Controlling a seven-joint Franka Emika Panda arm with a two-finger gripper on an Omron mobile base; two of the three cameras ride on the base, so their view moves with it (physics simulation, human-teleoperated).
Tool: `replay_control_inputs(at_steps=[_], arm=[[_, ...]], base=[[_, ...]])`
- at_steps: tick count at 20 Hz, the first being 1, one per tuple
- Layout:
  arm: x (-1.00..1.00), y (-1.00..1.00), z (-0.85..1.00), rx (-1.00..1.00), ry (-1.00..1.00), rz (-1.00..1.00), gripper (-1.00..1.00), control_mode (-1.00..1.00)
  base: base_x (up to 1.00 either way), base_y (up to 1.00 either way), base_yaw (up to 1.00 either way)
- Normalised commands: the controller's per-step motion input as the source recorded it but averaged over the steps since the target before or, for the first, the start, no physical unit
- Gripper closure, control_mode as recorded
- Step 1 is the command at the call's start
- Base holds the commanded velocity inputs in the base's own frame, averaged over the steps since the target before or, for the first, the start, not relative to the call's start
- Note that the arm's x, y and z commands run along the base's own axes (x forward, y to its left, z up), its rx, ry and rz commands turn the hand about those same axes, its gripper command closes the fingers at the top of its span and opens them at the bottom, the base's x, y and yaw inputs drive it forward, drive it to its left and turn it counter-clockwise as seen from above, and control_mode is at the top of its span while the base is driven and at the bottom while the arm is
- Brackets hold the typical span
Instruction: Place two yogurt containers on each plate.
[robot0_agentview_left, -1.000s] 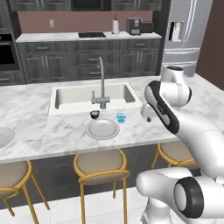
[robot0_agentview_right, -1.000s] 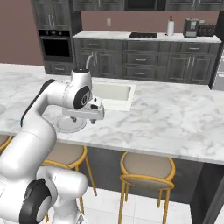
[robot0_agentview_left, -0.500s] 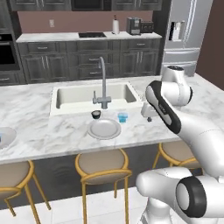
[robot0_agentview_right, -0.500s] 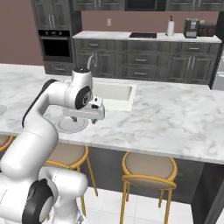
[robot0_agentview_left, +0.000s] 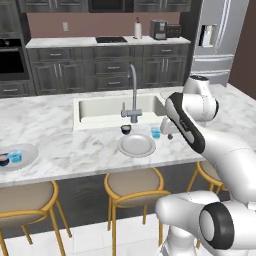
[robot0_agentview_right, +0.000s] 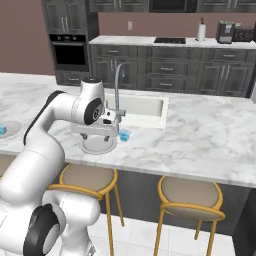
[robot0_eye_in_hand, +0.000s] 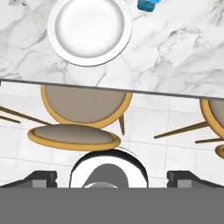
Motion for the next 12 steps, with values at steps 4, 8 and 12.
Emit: replay_control_inputs(at_steps=[4, 8, 12], arm=[[0.00, 0.00, 0.00, 0.00, 0.00, 0.00, -1.00, 1.00], [0.00, 0.00, 0.00, 0.00, 0.00, 0.00, -1.00, 1.00], [0.00, 0.00, 0.00, 0.00, 0.00, 0.00, -1.00, 1.00]], base=[[0.06, 0.29, 0.00], [0.08, 0.53, 0.00], [0.06, 0.38, 0.00]])
